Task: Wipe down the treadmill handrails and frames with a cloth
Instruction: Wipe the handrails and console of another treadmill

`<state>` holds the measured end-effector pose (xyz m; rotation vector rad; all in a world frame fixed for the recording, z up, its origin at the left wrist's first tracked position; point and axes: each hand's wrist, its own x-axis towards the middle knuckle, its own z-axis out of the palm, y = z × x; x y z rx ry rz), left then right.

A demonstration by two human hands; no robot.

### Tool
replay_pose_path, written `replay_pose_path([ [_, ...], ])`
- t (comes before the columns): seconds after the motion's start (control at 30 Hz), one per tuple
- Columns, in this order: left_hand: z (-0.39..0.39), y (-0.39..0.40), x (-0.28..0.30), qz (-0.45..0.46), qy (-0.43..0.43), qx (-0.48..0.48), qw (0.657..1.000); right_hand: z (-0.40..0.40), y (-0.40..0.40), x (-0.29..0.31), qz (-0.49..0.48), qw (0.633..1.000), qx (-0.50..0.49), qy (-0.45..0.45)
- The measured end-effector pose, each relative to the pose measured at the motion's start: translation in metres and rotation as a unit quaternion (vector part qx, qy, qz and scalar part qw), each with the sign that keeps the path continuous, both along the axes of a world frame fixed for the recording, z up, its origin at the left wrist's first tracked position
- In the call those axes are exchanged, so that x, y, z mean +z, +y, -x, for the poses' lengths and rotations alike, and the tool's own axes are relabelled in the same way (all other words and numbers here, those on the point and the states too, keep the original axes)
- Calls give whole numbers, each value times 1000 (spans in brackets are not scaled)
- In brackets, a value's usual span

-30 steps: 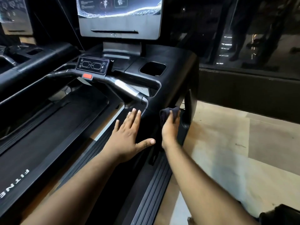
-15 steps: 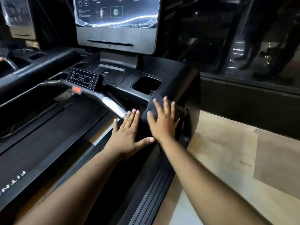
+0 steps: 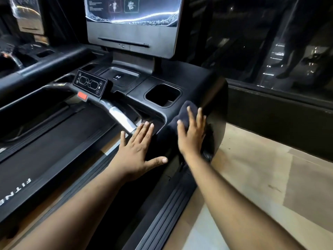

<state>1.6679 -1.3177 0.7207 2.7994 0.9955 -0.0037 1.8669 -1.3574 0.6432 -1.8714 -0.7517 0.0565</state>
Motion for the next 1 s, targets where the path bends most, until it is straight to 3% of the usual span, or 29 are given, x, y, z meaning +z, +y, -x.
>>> replay_pose_path([
  [0.1,0,0,-2,2,-3,5,1000,67,-34,-26,-52,994,73,-61],
  [0.17,0,-1,-2,6,-3,5,1000,55,-36,-41,-101,986,104,-79],
  [0.2,0,0,-2,4,-3,4,1000,40,-28,-54,-136,985,98,-33],
  [0.23,0,1,-1,2,-5,3,1000,26,-20,-57,-177,980,58,74],
  [0.27,0,0,-1,5,-6,3,1000,13,-14,-61,-213,948,-3,236],
  [0.3,0,0,-1,7,-8,3,1000,5,-10,-66,-205,918,-44,337],
  [0.37,2,-1,-2,3,-16,0,1000,30,-18,-71,-183,891,-62,410],
  [0.5,3,1,-3,4,-36,-1,999,124,-57,-47,-139,977,22,159],
  [0.6,7,-3,-3,-9,-64,-1,998,90,-36,-11,-51,998,19,30],
  [0.7,14,-7,-1,-16,-91,5,996,28,-4,27,99,994,40,-22],
  [0.77,22,-12,0,-19,-91,5,996,20,0,34,148,988,30,-27],
  [0.87,43,-22,-3,-35,-74,-14,997,86,-25,24,137,984,49,-99],
  [0.93,68,-29,-7,-37,-67,-30,997,134,-54,13,135,975,111,-140],
  [1.0,93,-35,-9,-25,-55,-33,998,132,-62,10,147,959,168,-174],
])
